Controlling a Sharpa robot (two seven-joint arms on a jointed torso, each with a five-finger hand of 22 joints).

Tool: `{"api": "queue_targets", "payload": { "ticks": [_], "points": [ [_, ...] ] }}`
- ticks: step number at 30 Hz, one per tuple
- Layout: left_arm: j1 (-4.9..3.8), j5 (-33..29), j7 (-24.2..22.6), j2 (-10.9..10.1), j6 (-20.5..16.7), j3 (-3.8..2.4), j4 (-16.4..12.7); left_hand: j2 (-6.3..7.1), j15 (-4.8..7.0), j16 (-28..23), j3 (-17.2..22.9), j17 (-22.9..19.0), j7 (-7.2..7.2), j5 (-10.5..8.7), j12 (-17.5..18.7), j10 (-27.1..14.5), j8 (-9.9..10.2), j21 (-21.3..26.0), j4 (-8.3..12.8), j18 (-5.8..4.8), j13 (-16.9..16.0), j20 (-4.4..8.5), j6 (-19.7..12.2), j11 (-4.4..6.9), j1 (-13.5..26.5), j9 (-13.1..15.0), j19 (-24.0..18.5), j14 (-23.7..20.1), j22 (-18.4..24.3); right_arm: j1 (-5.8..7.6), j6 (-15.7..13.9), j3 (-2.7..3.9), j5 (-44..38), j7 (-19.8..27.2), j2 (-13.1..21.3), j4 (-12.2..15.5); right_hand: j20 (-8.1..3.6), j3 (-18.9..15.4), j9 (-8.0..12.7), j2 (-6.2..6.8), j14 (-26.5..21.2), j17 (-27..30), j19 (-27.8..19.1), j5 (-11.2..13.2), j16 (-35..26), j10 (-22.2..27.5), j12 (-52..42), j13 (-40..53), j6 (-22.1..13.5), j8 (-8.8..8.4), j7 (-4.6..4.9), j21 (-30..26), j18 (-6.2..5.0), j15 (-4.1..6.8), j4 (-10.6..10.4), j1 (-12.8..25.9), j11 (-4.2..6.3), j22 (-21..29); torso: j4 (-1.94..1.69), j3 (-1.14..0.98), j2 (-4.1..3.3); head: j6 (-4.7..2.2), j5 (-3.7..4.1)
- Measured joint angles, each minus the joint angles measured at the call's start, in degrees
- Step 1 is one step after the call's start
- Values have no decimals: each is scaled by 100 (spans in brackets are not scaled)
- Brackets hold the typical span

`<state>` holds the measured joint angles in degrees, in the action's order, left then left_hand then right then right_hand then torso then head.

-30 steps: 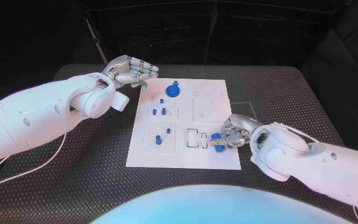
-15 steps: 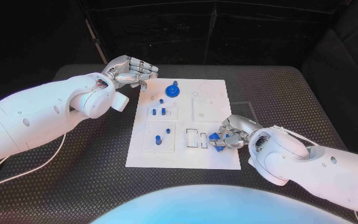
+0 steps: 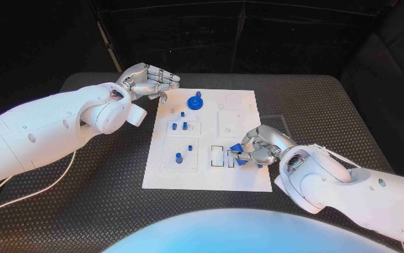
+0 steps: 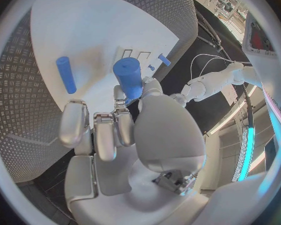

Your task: Assemble the parts on the task board

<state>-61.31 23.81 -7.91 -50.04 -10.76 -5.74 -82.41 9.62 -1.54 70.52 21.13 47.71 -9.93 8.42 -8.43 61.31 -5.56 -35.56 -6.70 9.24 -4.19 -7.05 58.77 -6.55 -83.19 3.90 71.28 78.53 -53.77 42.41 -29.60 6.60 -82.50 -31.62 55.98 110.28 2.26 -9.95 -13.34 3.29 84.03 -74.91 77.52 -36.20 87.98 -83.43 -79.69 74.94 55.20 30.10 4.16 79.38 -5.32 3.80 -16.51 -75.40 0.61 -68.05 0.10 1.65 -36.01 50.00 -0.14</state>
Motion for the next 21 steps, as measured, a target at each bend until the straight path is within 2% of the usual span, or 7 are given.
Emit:
{"api": "queue_targets", "payload": {
  "ticks": [4,9,11,14,21],
  "points": [
    [2,0,1,6,4,0,0,0,0,0,0,0,0,0,0,0,0,0,0,0,0,0,0,0,0,0,0,0,0,0,9,0,110,11,-132,-103,0,-8,0,-47,0,0,0,40,0,0,0,0,0,0,0,0,0,0,-8,47,0,-6,-1,4,-7,0,-7],
    [3,0,4,10,11,0,-3,0,0,0,0,0,0,0,0,0,0,0,0,0,0,0,0,0,0,0,0,0,0,1,104,0,216,5,-330,-248,0,-81,-1,-174,0,0,0,259,0,0,0,0,0,-1,0,0,1,0,-18,178,0,-6,-3,4,-14,0,-15],
    [3,0,6,10,13,1,-4,0,0,0,0,0,0,0,0,0,0,0,0,0,0,0,0,0,0,0,0,0,0,1,152,0,248,-10,-404,-309,0,-129,-49,-201,0,0,0,462,0,0,0,-1,4,-1,-4,0,0,0,-16,313,0,-6,-4,4,-14,0,-16],
    [3,0,8,13,15,1,-4,0,13,0,0,-6,-7,0,0,0,0,18,0,0,0,0,-7,0,0,0,0,-13,7,2,196,1,278,-31,-499,-384,0,-209,-77,-203,0,0,0,785,0,-13,0,-1,62,3,-62,0,0,0,-20,481,12,-6,-4,4,-14,0,-13],
    [3,0,15,21,21,1,-3,0,21,0,0,-11,-21,0,0,0,0,22,0,0,0,0,-21,0,0,0,0,-21,9,3,229,4,328,-77,-710,-507,0,-210,-67,-209,0,1,0,844,0,-21,1,-1,75,17,-74,0,0,-1,-21,531,21,-12,1,2,-15,0,-16]
  ]
}}
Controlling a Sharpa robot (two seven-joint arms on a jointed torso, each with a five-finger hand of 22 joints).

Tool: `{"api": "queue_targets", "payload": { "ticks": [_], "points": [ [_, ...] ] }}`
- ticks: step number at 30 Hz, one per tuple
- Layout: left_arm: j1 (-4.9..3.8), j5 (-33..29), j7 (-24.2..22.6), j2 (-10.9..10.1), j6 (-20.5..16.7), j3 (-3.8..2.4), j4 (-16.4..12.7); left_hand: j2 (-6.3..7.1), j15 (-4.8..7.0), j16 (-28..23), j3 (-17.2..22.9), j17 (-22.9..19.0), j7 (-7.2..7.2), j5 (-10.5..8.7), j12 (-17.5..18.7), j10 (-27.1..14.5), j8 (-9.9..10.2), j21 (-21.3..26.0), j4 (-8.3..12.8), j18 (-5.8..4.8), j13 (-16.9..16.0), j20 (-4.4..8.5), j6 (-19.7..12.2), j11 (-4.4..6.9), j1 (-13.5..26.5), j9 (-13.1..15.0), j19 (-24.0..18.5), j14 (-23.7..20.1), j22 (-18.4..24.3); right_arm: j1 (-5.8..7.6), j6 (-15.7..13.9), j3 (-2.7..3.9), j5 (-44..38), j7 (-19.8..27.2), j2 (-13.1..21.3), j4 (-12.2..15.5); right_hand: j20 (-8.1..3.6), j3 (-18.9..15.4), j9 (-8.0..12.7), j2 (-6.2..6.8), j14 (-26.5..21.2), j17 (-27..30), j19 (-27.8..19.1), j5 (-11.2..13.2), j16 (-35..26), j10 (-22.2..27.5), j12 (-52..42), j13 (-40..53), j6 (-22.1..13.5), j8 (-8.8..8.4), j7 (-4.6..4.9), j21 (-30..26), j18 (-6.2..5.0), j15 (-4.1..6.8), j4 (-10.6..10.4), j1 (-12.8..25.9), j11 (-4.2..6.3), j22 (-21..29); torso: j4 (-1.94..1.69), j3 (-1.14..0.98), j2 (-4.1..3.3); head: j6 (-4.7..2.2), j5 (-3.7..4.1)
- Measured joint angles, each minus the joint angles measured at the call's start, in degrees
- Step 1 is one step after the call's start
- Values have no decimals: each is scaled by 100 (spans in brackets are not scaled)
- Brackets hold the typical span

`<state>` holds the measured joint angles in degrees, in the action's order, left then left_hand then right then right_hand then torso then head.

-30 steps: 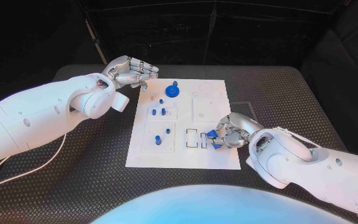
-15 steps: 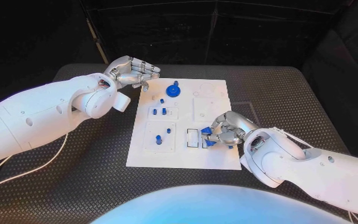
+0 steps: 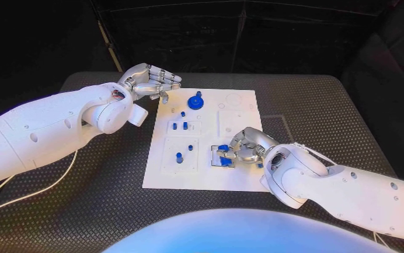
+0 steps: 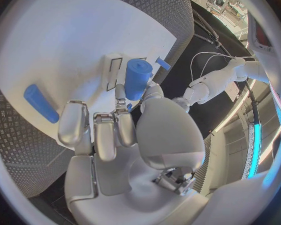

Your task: Assemble the parts on the task board

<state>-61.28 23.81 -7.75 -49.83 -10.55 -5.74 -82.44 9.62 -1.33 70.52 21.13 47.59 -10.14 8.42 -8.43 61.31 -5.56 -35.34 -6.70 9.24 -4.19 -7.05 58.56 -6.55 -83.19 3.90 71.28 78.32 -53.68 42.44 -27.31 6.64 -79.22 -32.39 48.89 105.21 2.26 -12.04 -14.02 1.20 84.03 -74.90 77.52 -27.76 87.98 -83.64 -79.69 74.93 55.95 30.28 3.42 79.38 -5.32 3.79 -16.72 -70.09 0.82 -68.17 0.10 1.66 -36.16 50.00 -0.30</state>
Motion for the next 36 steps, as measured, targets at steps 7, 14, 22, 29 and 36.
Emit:
{"api": "queue_targets", "payload": {
  "ticks": [7,14,22,29,36],
  "points": [
    [0,0,9,0,5,0,-3,0,0,0,0,0,0,0,0,-21,0,0,0,0,0,0,0,-21,0,0,0,0,0,1,-50,3,22,-17,-91,-43,0,0,1,0,-21,0,0,11,0,0,0,0,21,0,-21,0,0,20,0,0,0,-1,3,-3,0,0,-17],
    [0,0,18,-4,10,0,-6,0,0,0,0,0,0,0,-23,-21,0,0,0,0,0,0,0,-21,0,0,0,0,-1,2,-66,4,32,-28,-143,-74,0,-115,-47,12,1,-4,0,528,0,1,1,0,37,52,-36,0,0,41,-2,139,0,-4,6,-3,2,0,-22],
    [0,0,26,-6,15,0,-9,0,0,0,0,1,0,0,-23,-20,0,0,0,0,0,0,0,-21,0,0,0,0,5,3,-66,5,38,-51,-172,-109,0,68,-80,674,0,-4,0,2270,0,1,142,0,10,80,-10,0,0,41,-35,930,0,77,7,-2,7,0,-23],
    [0,0,36,-15,18,0,-14,0,-1,0,-16,1,0,0,-23,-42,0,0,16,0,0,0,0,1,0,0,0,0,4,3,-71,5,36,-74,-161,-111,-15,112,-86,759,0,-3,-16,2391,0,1,204,-1,-10,79,11,-22,0,41,-35,1078,0,110,7,-2,7,0,-21],
    [0,0,42,-22,18,0,-19,0,-1,0,-16,1,0,0,-23,-42,0,0,16,0,0,0,0,0,0,0,0,1,4,3,-93,3,10,-69,-85,-22,-15,326,-126,566,0,-3,-16,2039,0,1,204,-1,-10,115,11,-22,0,41,6,719,0,99,10,-3,5,0,-20]
  ]
}}
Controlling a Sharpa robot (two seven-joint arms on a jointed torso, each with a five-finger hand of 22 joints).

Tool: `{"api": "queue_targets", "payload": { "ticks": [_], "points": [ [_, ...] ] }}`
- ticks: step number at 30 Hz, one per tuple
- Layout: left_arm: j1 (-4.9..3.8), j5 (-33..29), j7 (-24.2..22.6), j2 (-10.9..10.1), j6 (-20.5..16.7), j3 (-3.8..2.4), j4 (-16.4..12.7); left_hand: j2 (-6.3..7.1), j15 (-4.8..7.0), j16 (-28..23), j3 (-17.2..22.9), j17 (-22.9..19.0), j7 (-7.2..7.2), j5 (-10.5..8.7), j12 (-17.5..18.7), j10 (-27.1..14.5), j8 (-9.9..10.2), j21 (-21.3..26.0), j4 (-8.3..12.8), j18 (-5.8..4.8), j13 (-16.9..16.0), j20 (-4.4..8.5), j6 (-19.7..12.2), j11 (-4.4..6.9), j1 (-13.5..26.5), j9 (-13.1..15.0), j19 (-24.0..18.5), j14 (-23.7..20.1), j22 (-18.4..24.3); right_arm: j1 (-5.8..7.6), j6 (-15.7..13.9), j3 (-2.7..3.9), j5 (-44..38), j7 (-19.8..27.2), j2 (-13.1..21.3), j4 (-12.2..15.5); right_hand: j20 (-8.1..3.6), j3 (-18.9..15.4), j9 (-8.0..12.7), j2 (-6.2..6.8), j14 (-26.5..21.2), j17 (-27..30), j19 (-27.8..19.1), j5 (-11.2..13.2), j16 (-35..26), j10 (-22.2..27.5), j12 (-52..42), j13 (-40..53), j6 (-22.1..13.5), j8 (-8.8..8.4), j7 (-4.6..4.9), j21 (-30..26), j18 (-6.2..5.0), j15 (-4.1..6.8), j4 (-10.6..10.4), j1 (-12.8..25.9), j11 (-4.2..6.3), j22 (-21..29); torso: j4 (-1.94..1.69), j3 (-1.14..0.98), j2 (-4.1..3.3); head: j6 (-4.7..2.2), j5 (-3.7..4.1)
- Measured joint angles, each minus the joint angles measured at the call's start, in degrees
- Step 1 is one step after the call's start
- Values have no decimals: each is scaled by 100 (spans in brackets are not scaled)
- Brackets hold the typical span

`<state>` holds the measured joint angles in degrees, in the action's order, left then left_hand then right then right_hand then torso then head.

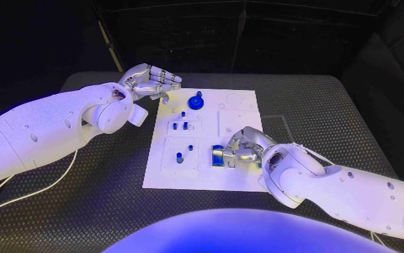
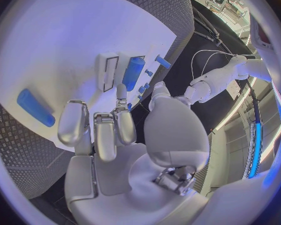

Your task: Assemble the parts on the task board

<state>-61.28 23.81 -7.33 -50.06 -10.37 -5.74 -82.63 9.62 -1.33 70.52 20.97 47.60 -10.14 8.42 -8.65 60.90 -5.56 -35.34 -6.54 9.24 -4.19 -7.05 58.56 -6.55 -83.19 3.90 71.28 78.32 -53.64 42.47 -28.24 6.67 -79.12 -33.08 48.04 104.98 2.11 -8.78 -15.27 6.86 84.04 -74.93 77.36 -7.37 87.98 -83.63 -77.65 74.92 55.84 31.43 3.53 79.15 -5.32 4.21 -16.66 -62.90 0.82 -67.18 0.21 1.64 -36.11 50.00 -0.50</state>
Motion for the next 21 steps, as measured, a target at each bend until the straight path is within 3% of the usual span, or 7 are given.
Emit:
{"api": "queue_targets", "payload": {
  "ticks": [6,9,15,21],
  "points": [
    [0,0,3,-2,0,0,-2,0,0,0,0,0,0,0,0,0,0,0,0,0,0,0,0,0,0,0,0,0,0,0,-22,-2,-44,40,88,99,0,60,-21,-149,0,0,0,-189,0,0,0,0,-19,1,-16,0,0,0,29,-500,0,-9,1,-2,0,0,13],
    [0,0,4,-5,0,0,-4,0,0,0,0,0,0,0,0,0,0,0,0,0,0,0,0,0,0,0,0,0,0,-1,-67,-4,-62,125,211,176,22,78,-17,-226,0,0,-22,-359,0,14,34,0,-134,1,25,-40,0,0,48,-717,-14,14,1,-5,0,0,18],
    [0,0,4,-24,0,0,-1,0,0,0,0,1,0,0,0,0,0,0,0,0,0,0,0,0,0,0,0,0,0,-1,-225,1,-38,470,696,359,84,45,66,-337,1,1,-83,-797,-30,115,249,0,-307,-200,122,-108,0,-45,80,-987,-114,136,8,-6,7,0,53],
    [0,0,4,-26,-1,0,-3,0,0,0,0,1,0,0,0,-20,0,0,0,1,0,0,0,-21,0,0,0,0,-1,-1,-281,6,-33,693,1219,471,103,15,112,-358,0,1,-103,-866,-64,186,366,-61,-331,-289,145,-110,0,-44,83,-1011,-143,169,15,-3,11,0,131]
  ]
}}
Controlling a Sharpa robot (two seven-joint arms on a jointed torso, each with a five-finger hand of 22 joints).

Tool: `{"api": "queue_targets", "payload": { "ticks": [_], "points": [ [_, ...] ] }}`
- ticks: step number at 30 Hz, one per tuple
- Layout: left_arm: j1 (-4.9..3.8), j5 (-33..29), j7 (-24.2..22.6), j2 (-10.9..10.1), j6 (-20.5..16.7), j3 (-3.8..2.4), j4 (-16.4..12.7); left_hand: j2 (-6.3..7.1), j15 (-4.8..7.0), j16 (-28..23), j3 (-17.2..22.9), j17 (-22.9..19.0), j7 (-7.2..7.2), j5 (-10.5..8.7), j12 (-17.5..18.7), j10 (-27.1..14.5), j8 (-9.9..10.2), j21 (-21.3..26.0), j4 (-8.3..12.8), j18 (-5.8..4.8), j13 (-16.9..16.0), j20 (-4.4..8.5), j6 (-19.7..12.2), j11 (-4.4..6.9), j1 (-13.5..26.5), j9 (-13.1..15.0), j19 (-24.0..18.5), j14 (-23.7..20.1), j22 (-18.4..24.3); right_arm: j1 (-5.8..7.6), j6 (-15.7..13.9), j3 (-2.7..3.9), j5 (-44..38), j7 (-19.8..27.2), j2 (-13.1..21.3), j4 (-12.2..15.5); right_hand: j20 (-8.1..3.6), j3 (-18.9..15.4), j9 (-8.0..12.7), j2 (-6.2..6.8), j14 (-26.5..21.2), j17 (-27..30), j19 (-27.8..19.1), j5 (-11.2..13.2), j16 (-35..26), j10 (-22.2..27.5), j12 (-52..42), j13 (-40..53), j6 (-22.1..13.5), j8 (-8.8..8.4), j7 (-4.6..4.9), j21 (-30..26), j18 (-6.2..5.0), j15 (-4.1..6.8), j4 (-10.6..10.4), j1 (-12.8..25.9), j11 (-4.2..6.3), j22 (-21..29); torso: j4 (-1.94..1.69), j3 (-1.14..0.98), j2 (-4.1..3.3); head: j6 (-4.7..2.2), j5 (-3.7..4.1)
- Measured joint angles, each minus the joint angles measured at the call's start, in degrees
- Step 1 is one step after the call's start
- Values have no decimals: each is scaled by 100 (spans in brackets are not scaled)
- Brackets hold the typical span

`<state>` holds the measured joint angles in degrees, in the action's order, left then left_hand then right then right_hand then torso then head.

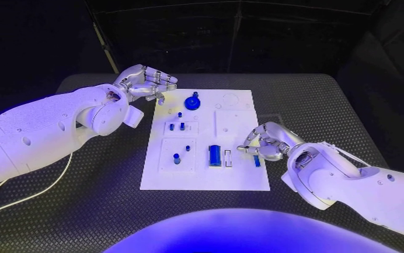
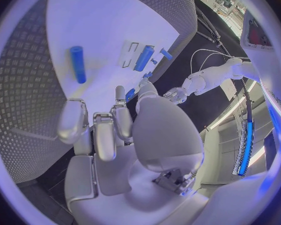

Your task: Assemble the parts on the task board

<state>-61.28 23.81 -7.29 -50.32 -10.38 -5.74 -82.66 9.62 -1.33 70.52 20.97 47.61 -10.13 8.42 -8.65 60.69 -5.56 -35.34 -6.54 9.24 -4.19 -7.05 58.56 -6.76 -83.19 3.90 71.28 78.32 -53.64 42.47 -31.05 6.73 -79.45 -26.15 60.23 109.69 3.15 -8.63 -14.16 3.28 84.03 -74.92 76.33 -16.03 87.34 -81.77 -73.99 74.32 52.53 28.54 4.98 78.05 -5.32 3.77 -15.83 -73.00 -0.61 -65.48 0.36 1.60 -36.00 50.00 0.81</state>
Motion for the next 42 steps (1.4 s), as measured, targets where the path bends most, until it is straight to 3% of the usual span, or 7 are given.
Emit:
{"api": "queue_targets", "payload": {
  "ticks": [7,14,18,30,42],
  "points": [
    [0,0,0,19,0,1,9,-22,0,0,0,0,0,0,0,0,0,0,0,0,0,0,0,0,22,0,0,0,0,0,14,0,-209,44,287,6,2,-84,31,-37,-20,0,-38,-230,-27,53,113,-103,97,-81,-19,-46,0,-20,-5,-97,12,43,12,-2,3,0,75],
    [0,0,-1,41,0,2,22,-22,0,0,0,0,0,0,0,0,0,0,0,0,0,0,0,0,22,0,0,0,0,-5,199,-1,-673,-168,282,-140,-18,-162,39,-54,-20,1,-100,-270,-80,93,257,-210,283,-80,-58,-112,-1,-20,-52,-174,52,135,14,-6,4,0,101],
    [2,0,-1,64,0,2,24,-22,0,0,0,0,0,0,0,0,0,0,0,0,0,0,0,0,22,0,0,0,0,-7,387,-3,-869,-340,198,-208,-18,-162,39,-99,-20,1,-100,-408,-80,93,257,-219,374,-80,-93,-112,-1,-20,-52,-219,51,141,-3,-3,4,0,102],
    [2,0,-4,82,4,4,30,-22,0,0,0,0,0,0,0,0,0,0,0,0,0,0,0,0,22,0,0,0,0,-12,940,-4,-1128,-657,16,-337,-37,-254,-7,-112,2,1,-119,-430,-80,98,257,-217,476,-80,-147,-134,0,2,-65,-232,86,141,-4,-2,3,0,84],
    [2,0,-4,68,6,5,35,-22,0,0,0,1,0,0,-40,0,-27,0,0,0,0,0,0,0,22,0,0,0,-1,-22,1291,4,-1285,-850,-5,-351,-37,-322,-54,-112,1,1,-119,-348,-80,90,283,-232,515,-41,-147,-134,-1,2,-70,-231,93,140,0,-2,0,0,93]
  ]
}}
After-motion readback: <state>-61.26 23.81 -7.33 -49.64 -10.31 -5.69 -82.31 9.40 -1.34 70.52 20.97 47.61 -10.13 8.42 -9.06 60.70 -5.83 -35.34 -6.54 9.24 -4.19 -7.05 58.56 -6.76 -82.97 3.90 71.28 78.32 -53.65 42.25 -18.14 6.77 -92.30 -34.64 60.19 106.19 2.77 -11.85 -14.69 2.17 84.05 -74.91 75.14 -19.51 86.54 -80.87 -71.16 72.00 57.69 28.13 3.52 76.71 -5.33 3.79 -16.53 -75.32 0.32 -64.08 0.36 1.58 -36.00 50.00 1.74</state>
